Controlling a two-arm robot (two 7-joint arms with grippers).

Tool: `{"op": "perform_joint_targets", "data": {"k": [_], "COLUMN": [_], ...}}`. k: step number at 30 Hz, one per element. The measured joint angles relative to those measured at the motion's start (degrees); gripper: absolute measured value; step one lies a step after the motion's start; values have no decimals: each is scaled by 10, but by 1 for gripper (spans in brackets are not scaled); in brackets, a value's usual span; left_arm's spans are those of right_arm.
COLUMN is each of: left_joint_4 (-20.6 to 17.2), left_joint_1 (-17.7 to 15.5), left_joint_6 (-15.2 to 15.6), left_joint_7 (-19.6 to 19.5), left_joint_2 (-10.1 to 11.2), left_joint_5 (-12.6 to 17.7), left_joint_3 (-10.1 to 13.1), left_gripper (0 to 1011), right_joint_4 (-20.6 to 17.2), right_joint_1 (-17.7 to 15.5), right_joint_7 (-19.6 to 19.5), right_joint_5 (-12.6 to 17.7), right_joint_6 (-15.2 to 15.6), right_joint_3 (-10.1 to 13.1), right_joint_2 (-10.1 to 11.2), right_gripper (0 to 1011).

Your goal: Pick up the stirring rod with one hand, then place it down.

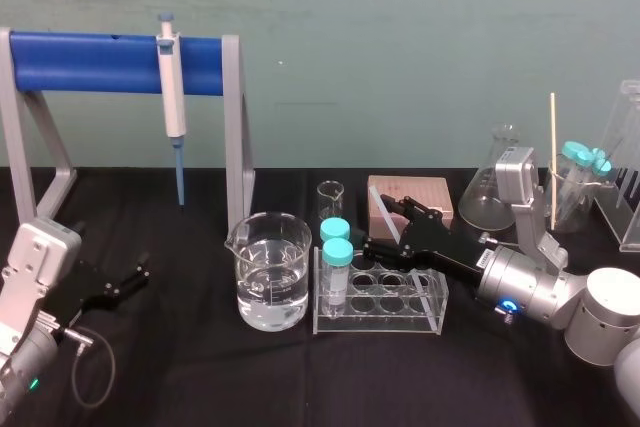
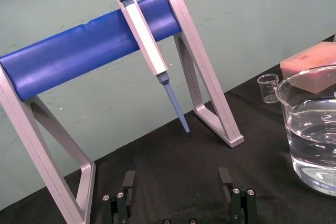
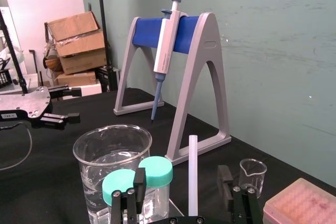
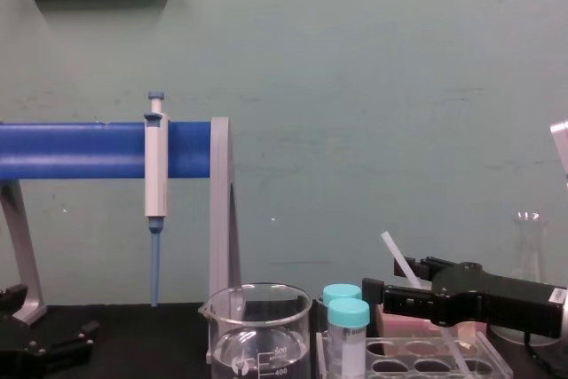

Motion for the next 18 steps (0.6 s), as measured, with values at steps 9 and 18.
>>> {"op": "perform_joint_targets", "data": {"k": [9,18], "left_joint_4": [0,0], "left_joint_1": [0,0], "left_joint_6": [0,0], "left_joint_7": [0,0], "left_joint_2": [0,0], "left_joint_5": [0,0], "left_joint_3": [0,0], "left_gripper": [1000,1000], "right_joint_4": [0,0], "right_joint_1": [0,0], "right_joint_7": [1,1], "right_joint_5": [0,1], "right_joint_6": [0,-1], "right_joint_3": [0,0], "right_joint_2": [0,0], "right_gripper": [628,365]}}
